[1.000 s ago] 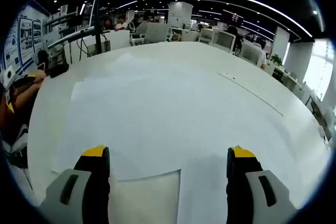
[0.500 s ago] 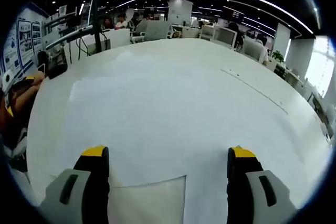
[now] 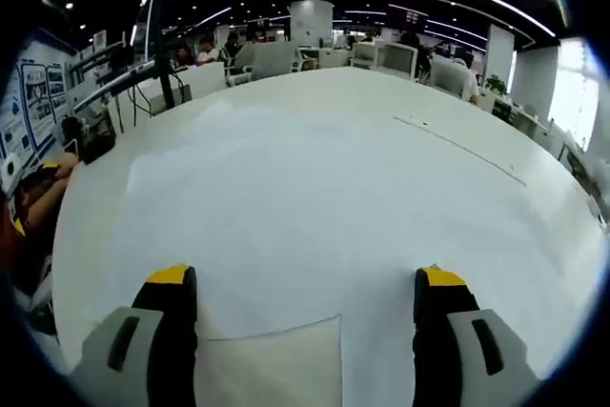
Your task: Organize the stack of printing papers by aligning and flattening the scattered papers on the table
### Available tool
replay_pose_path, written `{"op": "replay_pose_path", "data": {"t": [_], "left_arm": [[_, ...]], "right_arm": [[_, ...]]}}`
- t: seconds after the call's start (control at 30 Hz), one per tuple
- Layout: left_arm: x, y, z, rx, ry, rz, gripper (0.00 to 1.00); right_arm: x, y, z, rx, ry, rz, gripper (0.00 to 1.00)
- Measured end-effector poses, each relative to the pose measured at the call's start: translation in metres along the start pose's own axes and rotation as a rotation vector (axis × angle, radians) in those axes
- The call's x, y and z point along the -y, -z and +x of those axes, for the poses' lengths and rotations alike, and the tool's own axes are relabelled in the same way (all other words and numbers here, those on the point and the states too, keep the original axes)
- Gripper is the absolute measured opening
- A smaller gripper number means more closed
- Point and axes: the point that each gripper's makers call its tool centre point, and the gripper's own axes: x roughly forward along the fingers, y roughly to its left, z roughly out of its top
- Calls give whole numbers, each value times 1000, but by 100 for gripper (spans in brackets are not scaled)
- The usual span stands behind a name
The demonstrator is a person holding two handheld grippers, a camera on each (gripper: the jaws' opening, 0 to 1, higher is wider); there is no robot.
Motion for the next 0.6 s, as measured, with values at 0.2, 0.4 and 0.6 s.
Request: {"op": "replay_pose_path", "data": {"t": [0.2, 0.4, 0.6], "left_arm": [[3, -1, 1, 3, 5, 2, 97], [3, -1, 0, 5, 5, 0, 97], [4, -3, -1, 5, 8, 3, 97]], "right_arm": [[0, -1, 1, 18, 12, 10, 89], [-2, -2, 1, 25, 23, 17, 87], [-1, -5, 0, 45, 26, 21, 80]]}}
